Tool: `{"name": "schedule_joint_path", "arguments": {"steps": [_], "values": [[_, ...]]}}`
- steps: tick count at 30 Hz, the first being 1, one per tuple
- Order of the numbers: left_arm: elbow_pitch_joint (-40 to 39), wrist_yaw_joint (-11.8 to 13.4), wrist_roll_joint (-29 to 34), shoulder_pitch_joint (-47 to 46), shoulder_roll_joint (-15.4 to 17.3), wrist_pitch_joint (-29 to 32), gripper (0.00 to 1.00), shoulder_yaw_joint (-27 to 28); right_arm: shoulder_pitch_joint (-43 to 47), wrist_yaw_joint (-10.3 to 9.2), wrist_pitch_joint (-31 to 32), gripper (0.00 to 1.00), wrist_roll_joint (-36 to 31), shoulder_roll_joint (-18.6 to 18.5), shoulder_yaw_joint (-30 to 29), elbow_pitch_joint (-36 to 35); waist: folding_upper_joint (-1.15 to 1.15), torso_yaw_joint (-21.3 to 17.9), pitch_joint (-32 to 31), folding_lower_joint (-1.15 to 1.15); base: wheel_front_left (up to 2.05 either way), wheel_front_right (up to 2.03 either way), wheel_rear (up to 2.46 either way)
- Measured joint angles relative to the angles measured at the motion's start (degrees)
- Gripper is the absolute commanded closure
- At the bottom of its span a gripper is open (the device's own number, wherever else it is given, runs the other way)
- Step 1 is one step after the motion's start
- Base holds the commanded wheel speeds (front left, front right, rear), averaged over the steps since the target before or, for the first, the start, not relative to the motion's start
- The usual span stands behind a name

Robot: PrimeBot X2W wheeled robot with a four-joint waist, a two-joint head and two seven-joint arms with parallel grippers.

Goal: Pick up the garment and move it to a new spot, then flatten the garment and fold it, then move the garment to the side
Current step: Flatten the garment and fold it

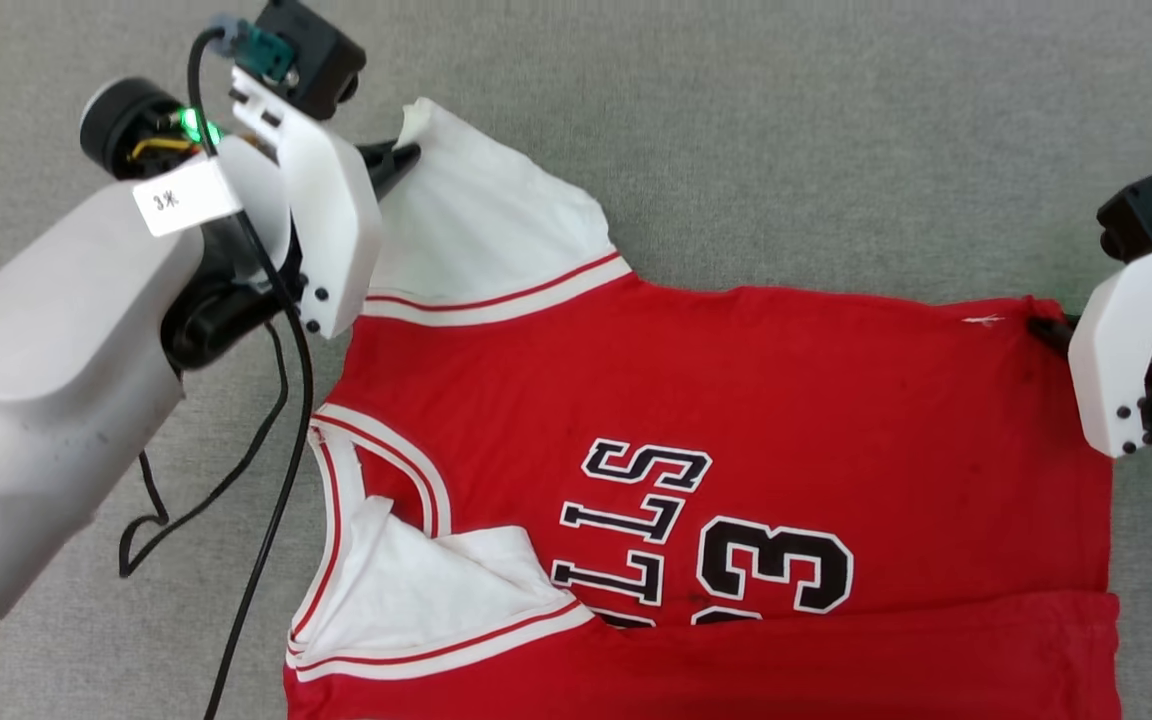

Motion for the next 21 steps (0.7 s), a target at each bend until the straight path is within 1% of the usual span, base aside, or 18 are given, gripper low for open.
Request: {"name": "schedule_joint_path", "arguments": {"steps": [5,8,14,21], "values": [[-1.4,0.9,-0.9,4.0,1.4,-1.6,1.0,0.0,2.6,-0.01,-3.9,1.0,1.7,-1.7,0.6,-0.7,0.0,-0.2,-3.9,0.0,0.0,0.0,0.0],[-3.0,1.9,-1.3,6.7,2.5,-2.2,1.0,-0.3,5.1,-0.01,-6.3,1.0,2.8,-2.0,0.9,-1.7,0.0,-0.3,-6.3,0.0,0.0,0.0,0.0],[-8.4,4.9,-2.3,13.3,5.7,-3.3,1.0,-0.9,11.5,-0.01,-10.1,1.0,4.0,-2.2,0.1,-4.0,0.0,-0.4,-11.0,-0.01,0.0,0.0,0.0],[-15.9,9.7,-4.5,22.9,10.2,-5.2,1.0,-1.8,19.1,0.0,-11.5,1.0,4.0,-2.8,-1.2,-7.2,0.0,-0.3,-15.9,-0.01,0.0,0.0,0.0]]}}
